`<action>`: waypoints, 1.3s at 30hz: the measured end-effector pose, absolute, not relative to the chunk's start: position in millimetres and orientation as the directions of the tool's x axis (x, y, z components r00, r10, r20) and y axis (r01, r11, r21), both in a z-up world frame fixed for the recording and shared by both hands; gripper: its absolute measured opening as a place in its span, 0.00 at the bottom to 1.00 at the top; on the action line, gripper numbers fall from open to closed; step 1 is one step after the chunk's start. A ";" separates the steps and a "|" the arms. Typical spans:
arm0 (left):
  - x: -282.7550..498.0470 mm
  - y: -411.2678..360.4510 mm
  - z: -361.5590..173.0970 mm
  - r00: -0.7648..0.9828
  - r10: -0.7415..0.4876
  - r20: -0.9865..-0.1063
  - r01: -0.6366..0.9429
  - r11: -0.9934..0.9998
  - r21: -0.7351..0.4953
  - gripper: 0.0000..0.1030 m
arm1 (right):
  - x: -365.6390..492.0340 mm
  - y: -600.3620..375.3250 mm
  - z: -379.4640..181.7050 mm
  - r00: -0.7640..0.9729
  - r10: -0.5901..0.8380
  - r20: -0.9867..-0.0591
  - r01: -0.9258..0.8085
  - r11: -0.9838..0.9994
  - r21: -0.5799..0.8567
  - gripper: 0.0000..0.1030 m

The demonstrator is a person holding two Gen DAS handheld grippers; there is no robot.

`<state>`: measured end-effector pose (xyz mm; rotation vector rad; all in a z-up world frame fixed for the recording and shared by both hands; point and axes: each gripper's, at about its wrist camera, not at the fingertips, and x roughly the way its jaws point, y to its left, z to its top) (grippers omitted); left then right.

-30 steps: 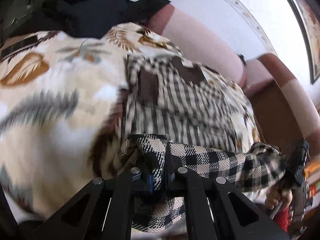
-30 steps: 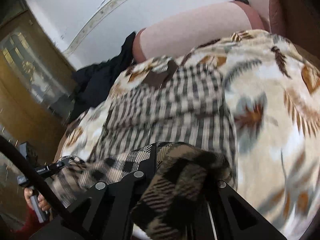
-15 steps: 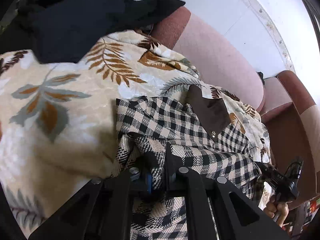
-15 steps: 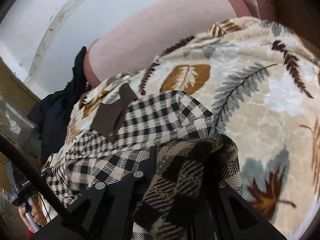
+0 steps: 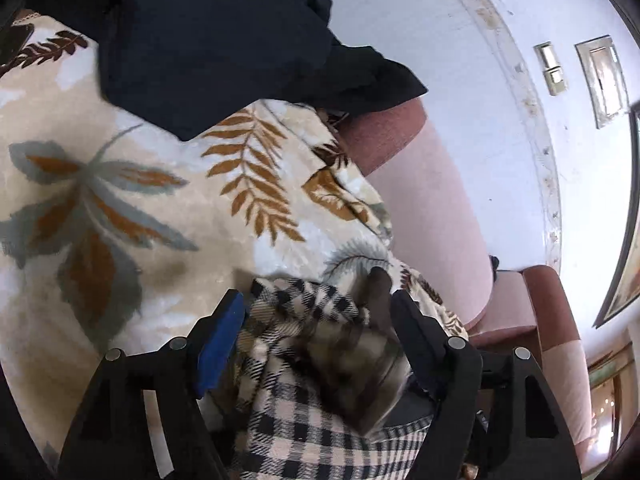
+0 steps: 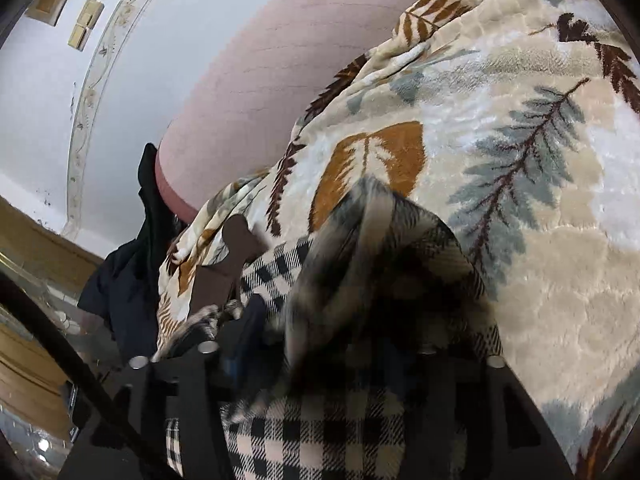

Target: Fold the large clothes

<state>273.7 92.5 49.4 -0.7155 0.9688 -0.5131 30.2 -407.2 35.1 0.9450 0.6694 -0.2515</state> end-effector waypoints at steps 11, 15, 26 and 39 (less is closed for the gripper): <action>242.3 51.2 66.0 0.501 -0.495 -0.710 0.243 0.868 -0.433 0.72 | 11.3 -407.6 64.0 0.801 -0.003 -0.598 0.481 0.598 0.641 0.70; 230.2 44.8 56.7 0.470 -0.439 -0.766 0.280 0.897 -0.342 0.72 | 19.8 -392.8 69.3 0.782 0.004 -0.623 0.469 0.655 0.592 0.70; 193.1 53.4 35.8 0.361 -0.402 -0.841 0.431 0.872 -0.231 0.72 | 24.6 -333.7 80.2 0.710 0.000 -0.704 0.379 0.843 0.383 0.70; 157.0 45.0 18.0 0.323 -0.343 -0.882 0.531 0.837 -0.131 0.15 | -96.6 -387.3 78.6 0.610 -0.189 -0.769 0.574 0.775 0.265 0.70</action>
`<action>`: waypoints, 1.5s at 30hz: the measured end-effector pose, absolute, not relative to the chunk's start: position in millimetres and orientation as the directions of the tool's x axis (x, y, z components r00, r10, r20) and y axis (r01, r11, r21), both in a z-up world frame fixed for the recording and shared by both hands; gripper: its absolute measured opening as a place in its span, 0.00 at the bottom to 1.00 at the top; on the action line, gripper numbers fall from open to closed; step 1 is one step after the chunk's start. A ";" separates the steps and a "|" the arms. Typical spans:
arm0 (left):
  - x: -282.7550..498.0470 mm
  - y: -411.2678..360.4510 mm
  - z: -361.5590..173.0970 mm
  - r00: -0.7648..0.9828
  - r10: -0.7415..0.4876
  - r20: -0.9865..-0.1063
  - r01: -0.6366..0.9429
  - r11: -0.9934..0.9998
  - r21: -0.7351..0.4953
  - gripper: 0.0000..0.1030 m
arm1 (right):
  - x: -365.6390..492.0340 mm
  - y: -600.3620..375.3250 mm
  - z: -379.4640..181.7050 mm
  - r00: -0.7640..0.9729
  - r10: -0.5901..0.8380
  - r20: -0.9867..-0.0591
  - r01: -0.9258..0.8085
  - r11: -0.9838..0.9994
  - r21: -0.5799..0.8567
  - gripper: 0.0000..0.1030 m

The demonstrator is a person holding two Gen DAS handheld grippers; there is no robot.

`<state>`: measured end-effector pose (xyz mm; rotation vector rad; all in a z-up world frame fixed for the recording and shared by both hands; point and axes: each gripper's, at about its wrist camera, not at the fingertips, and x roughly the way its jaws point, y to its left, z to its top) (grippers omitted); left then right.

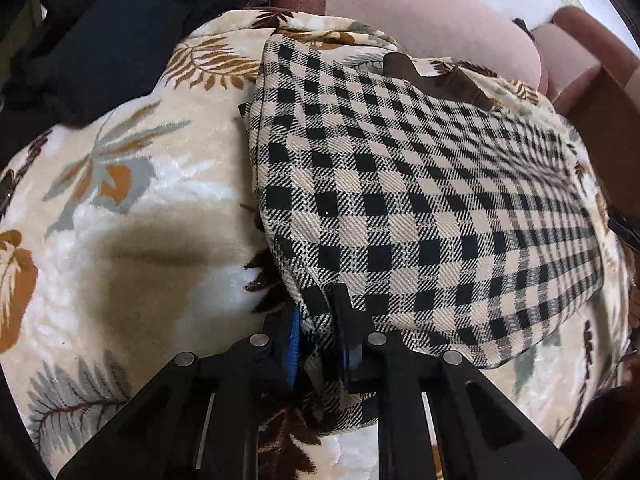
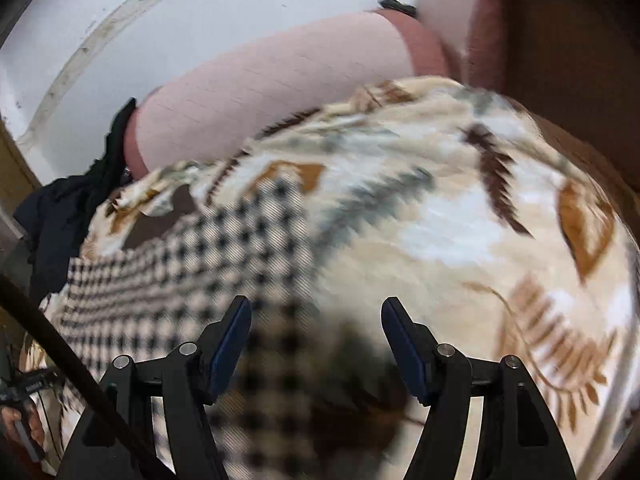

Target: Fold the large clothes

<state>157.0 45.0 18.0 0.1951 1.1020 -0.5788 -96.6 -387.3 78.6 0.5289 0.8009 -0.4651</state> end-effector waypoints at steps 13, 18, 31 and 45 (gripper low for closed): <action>155.7 36.2 15.8 0.400 -0.251 -0.882 0.515 0.857 -0.011 0.33 | -112.0 -350.1 42.9 0.533 0.072 -0.843 0.440 0.828 0.348 0.05; 163.4 43.6 12.7 0.391 -0.256 -0.884 0.496 0.868 -0.033 0.46 | -116.7 -349.3 50.5 0.501 -0.029 -0.865 0.496 0.829 0.259 0.04; 145.3 51.7 73.7 0.529 -0.307 -0.791 0.450 0.892 -0.045 0.51 | -142.6 -371.1 95.9 0.667 -0.228 -0.710 0.610 0.714 0.344 0.20; 163.2 -38.7 30.6 0.286 -0.544 -0.789 0.473 0.796 -0.378 0.51 | 36.8 -259.9 41.6 0.728 0.441 -0.525 0.154 0.641 0.752 0.39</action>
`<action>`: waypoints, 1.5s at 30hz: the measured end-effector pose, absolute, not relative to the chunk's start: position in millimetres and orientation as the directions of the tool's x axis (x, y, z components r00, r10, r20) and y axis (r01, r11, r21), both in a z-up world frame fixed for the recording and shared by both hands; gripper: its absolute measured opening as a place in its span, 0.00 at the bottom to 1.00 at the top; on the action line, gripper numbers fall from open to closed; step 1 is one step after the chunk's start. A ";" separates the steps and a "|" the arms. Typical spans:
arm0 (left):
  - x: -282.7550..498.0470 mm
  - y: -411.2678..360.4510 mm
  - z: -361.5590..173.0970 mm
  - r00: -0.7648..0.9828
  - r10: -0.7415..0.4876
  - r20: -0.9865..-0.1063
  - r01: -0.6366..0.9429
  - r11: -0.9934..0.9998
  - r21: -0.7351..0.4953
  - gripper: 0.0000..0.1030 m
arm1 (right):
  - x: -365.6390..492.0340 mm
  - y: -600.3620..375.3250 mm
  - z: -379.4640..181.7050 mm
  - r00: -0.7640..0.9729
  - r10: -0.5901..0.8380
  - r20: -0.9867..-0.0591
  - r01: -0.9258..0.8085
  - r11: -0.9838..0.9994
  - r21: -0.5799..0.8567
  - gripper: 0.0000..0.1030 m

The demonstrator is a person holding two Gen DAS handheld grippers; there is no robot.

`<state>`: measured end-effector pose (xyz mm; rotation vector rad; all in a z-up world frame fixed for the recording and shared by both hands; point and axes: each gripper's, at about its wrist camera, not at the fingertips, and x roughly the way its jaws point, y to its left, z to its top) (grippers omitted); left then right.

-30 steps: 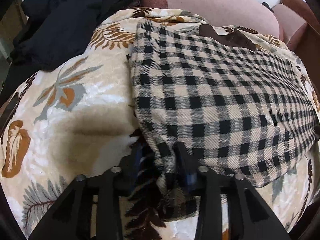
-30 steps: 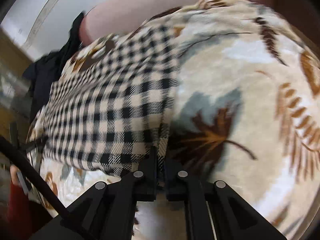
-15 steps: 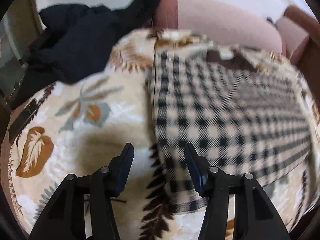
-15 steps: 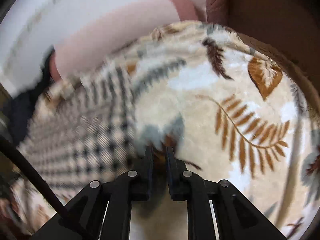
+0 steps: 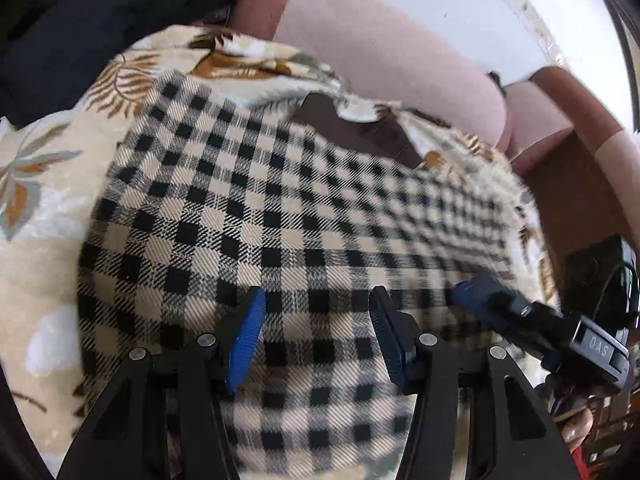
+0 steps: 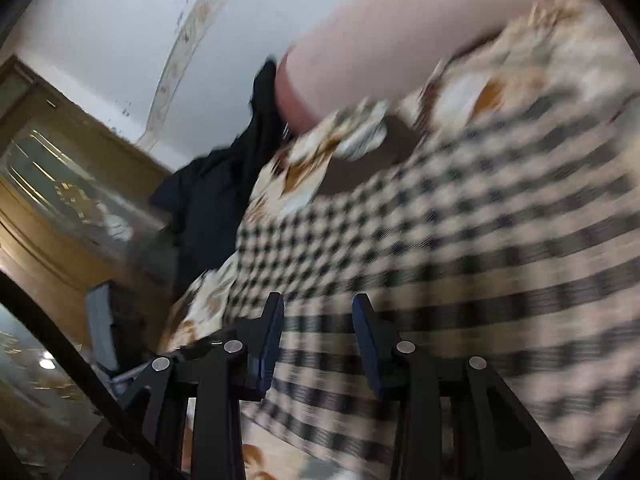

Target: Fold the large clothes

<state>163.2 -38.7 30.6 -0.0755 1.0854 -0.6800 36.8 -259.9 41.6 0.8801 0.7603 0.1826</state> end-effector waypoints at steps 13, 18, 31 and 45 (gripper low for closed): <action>206.0 37.6 17.0 0.265 -0.549 -0.793 0.289 0.830 -0.478 0.14 | -13.9 -374.3 20.1 0.654 -0.065 -0.754 0.648 0.563 0.513 0.01; 205.2 74.6 22.0 0.396 -0.322 -0.860 0.215 0.943 -0.254 0.31 | -43.4 -381.5 41.8 0.645 -0.171 -0.744 0.673 0.589 0.448 0.38; 156.2 93.2 48.1 0.487 -0.326 -0.810 0.238 0.942 -0.236 0.55 | -102.1 -364.8 65.2 0.674 -0.192 -0.713 0.649 0.615 0.448 0.40; 129.9 96.4 18.5 0.332 -0.404 -0.852 0.304 0.901 -0.309 0.06 | -74.8 -229.3 75.0 0.676 -0.111 -0.729 0.404 0.883 0.240 0.51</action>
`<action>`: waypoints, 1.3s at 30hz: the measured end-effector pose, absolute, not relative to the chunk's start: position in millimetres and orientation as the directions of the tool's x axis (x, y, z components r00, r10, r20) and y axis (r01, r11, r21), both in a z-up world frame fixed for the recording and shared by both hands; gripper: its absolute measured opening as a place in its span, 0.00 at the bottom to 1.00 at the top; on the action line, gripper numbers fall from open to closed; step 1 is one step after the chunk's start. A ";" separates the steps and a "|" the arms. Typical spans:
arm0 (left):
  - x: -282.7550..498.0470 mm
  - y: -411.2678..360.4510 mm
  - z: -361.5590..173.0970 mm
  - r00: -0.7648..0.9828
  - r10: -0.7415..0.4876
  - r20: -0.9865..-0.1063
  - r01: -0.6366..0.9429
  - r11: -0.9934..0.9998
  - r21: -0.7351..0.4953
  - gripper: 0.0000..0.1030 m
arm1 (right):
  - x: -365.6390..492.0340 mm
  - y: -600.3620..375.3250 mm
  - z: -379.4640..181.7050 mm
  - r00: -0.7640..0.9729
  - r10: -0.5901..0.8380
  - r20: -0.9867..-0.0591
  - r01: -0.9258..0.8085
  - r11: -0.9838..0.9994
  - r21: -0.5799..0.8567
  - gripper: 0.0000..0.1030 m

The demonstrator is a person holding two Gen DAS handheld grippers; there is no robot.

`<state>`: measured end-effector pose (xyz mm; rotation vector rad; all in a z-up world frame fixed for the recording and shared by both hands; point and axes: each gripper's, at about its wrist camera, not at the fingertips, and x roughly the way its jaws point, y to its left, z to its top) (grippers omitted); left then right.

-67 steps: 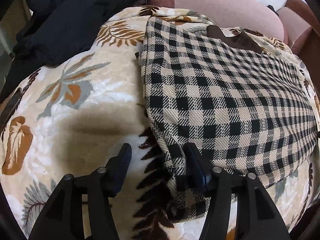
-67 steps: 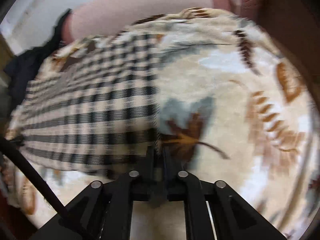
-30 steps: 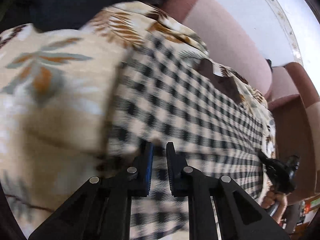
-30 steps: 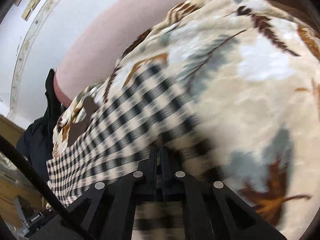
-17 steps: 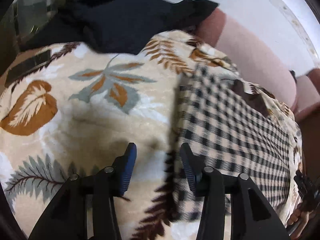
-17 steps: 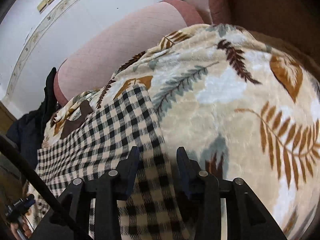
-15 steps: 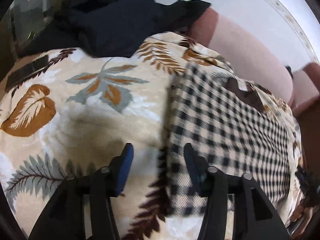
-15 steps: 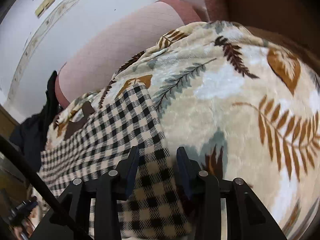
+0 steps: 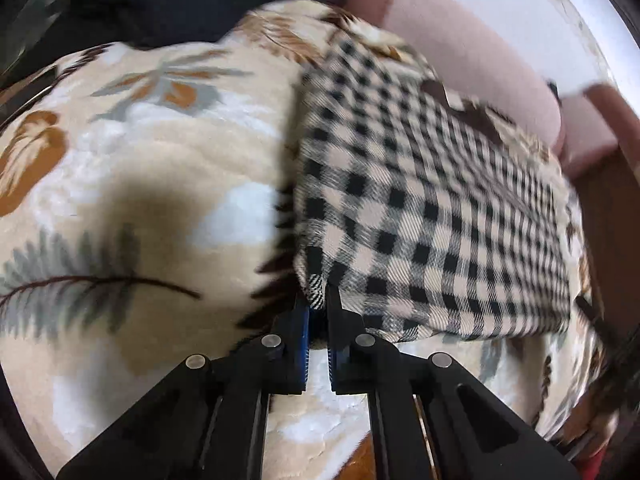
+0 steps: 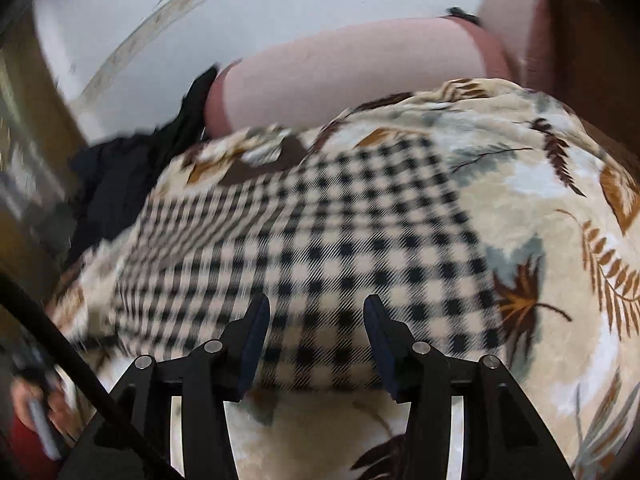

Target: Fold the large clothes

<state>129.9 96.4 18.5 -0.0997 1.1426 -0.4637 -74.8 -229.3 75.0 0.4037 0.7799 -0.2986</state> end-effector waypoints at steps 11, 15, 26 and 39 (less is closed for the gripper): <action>156.6 130.0 49.4 0.430 -0.431 -0.793 0.249 0.901 -0.355 0.55 | -54.2 -154.3 65.2 0.689 -0.027 -0.725 0.208 0.965 0.162 0.51; 191.8 112.4 41.7 0.387 -0.496 -0.777 0.272 0.867 -0.418 0.56 | -31.0 -94.5 58.0 0.688 0.027 -0.725 0.044 0.996 0.078 0.53; 281.5 52.5 -3.9 0.145 -0.639 -0.755 0.333 0.750 -0.571 0.61 | 21.7 57.2 6.1 0.732 -0.113 -0.672 -0.263 0.863 -0.432 0.58; 322.2 20.4 -9.4 0.044 -0.702 -0.711 0.409 0.662 -0.628 0.60 | 57.9 94.1 -8.3 0.723 -0.138 -0.677 -0.304 0.816 -0.491 0.28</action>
